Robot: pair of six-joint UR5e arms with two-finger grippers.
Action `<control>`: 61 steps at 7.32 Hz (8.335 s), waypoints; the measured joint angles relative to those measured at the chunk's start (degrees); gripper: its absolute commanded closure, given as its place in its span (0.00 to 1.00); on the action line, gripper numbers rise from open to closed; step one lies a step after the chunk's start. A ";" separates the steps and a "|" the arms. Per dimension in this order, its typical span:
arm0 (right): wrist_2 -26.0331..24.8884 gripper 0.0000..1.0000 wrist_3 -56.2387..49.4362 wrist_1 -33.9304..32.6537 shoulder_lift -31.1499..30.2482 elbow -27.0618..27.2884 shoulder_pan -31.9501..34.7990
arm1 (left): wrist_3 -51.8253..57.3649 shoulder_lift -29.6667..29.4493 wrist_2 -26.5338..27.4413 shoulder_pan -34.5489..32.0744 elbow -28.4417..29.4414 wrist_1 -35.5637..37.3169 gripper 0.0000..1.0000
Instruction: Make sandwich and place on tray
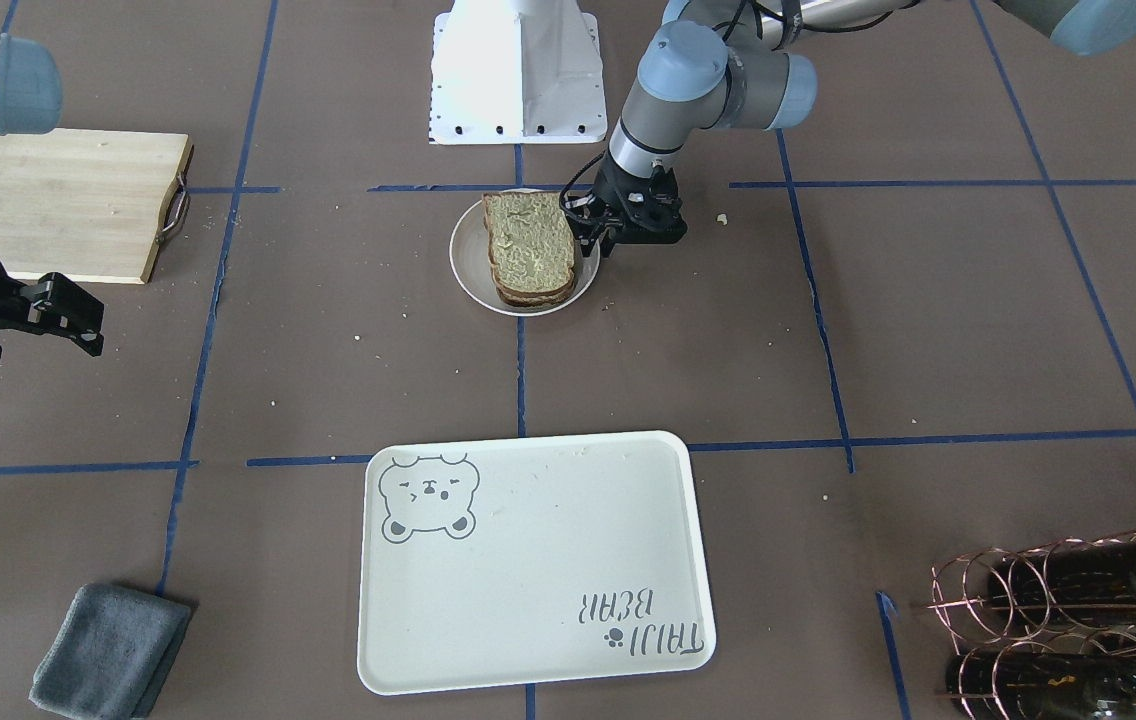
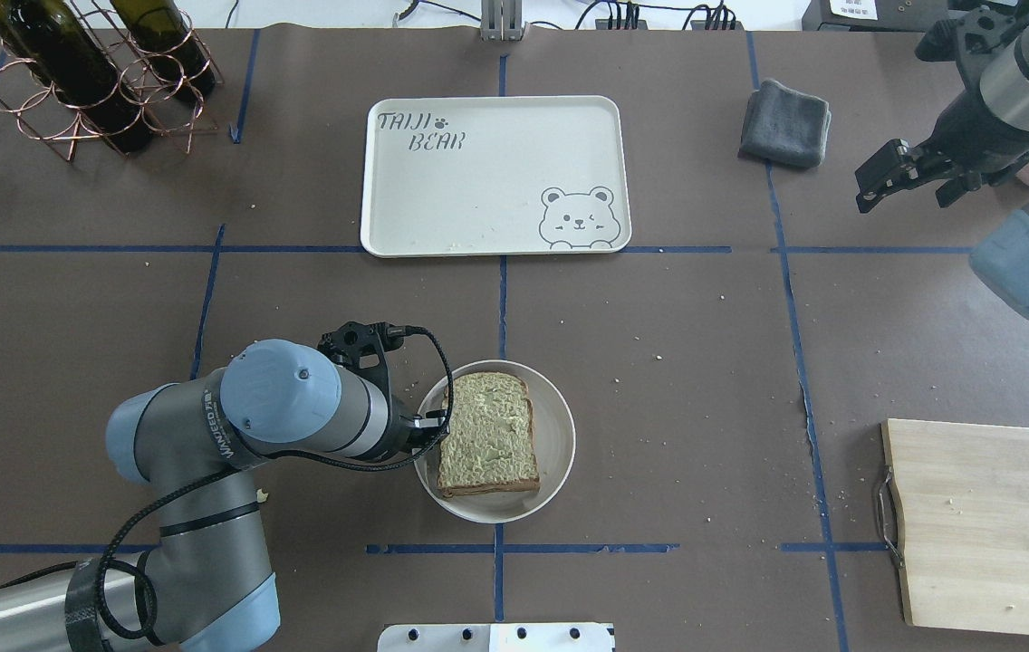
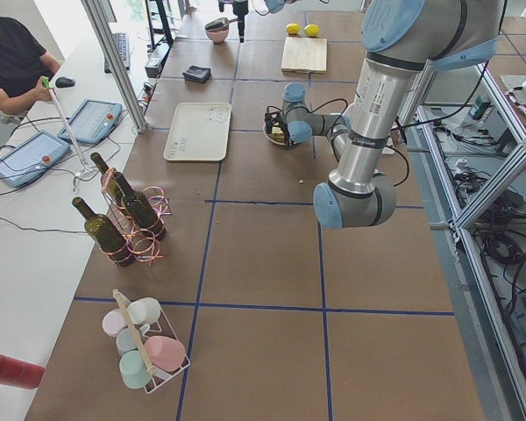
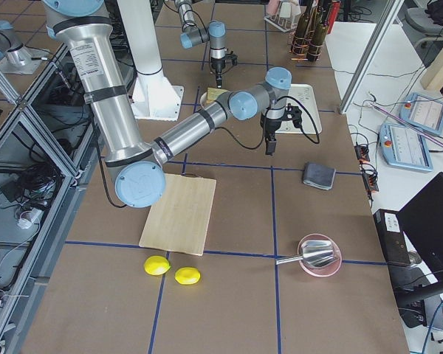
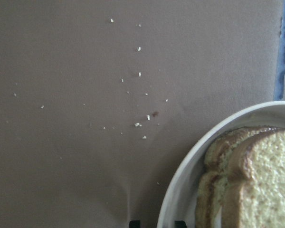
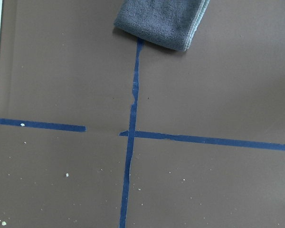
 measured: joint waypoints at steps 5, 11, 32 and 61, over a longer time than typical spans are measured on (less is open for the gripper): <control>-0.20 0.00 -0.63 1.67 -4.46 0.48 0.00 | -1.97 0.36 -0.56 -0.81 -4.55 -0.13 1.00; 1.20 0.00 -24.19 2.24 -11.38 -4.34 12.04 | -10.49 -6.56 -7.32 -13.93 4.20 -7.15 1.00; 6.66 0.00 -36.45 2.32 -12.93 -10.53 23.36 | 38.76 7.67 -0.01 -34.17 4.18 -10.24 0.00; 12.85 0.00 -35.57 2.24 -17.81 -12.80 28.63 | 98.93 25.91 -31.09 -68.49 11.14 21.84 0.00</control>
